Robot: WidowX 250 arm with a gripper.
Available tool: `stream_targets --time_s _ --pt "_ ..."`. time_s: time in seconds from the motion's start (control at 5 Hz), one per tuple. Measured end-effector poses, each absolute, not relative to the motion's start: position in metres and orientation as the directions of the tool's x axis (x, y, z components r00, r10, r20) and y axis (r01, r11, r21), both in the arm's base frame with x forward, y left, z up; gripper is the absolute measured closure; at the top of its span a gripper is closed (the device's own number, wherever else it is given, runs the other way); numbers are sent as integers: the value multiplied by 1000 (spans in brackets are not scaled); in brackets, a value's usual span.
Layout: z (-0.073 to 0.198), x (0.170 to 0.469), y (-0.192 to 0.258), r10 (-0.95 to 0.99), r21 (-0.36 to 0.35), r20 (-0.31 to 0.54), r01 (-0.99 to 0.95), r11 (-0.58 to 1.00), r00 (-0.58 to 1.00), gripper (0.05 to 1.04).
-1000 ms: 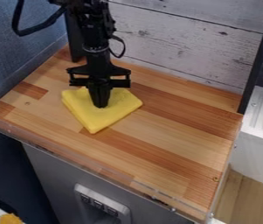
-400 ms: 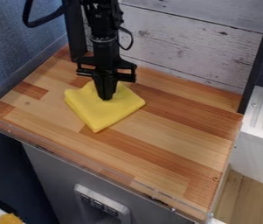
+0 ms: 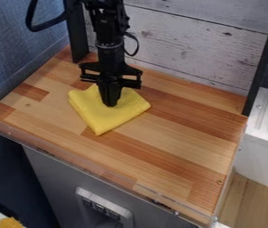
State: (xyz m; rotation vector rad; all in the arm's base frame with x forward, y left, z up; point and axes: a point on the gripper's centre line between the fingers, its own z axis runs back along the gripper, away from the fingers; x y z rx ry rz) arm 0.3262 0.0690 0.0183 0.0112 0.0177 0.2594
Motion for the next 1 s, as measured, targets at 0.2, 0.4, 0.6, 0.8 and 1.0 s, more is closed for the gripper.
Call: stream_targets --time_s 0.2,0.4,0.6,0.8,1.0 --pt "14 322 68 275 16 -20 -275 961 961 1020" --pt "13 323 68 259 9 -7 -259 966 966 1020" --pt "13 325 75 229 -4 9 -229 973 973 1020" --pt "11 332 83 189 -11 21 -189 982 982 1020" --pt "10 341 89 154 -16 31 -154 988 988 1020"
